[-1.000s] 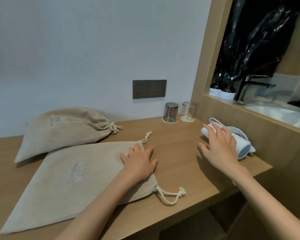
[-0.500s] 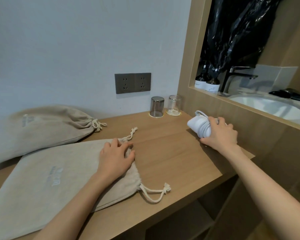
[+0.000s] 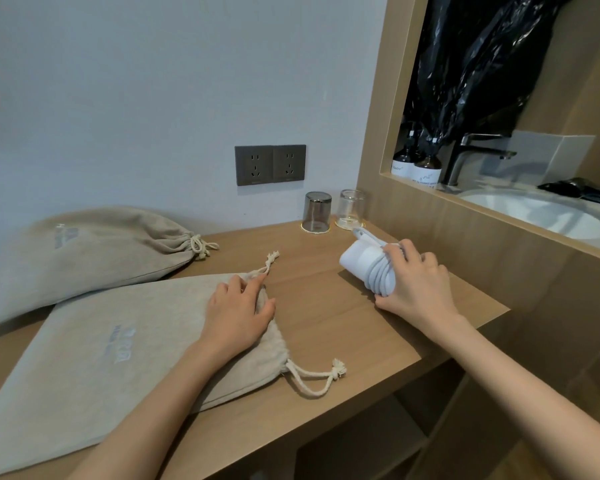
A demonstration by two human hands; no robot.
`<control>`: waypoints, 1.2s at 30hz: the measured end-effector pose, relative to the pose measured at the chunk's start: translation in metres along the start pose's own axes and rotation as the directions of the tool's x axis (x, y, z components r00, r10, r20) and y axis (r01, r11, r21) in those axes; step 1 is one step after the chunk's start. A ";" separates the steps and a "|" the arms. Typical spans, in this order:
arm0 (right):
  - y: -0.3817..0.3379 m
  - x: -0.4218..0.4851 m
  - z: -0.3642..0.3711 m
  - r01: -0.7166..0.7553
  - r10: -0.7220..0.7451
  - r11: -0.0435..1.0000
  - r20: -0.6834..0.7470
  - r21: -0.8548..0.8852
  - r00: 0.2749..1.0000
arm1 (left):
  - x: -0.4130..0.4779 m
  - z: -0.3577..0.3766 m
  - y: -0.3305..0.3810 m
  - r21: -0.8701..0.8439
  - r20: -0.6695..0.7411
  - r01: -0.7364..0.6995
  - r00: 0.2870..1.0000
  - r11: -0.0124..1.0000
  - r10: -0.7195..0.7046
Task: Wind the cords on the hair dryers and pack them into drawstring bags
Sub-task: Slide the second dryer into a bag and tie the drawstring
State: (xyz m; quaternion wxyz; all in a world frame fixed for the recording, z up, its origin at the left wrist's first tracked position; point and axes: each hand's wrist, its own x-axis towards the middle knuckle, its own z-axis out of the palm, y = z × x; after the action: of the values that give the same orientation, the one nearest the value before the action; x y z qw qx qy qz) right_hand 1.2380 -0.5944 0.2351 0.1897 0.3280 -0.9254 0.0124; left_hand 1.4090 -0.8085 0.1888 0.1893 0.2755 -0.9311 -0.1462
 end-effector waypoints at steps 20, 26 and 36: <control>-0.005 -0.038 -0.027 0.071 -0.012 0.837 -0.111 0.543 0.994 | 0.000 0.000 0.002 0.001 0.052 -0.020 0.998 1.000 0.020; -0.001 -0.048 0.006 0.188 -0.193 0.901 -0.027 0.391 0.981 | -0.002 -0.001 0.003 -0.002 0.055 -0.019 0.998 1.000 0.019; -0.037 -0.047 -0.010 0.209 -0.189 0.894 -0.088 0.396 0.978 | -0.003 -0.001 0.004 -0.024 0.070 -0.008 0.998 1.000 0.009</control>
State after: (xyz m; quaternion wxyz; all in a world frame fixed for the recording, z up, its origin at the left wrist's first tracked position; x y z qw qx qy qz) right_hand 1.2974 -0.5932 0.2235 0.1400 0.4526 -0.8597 0.1910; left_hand 1.4101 -0.8041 0.1907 0.1605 0.2639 -0.9365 -0.1661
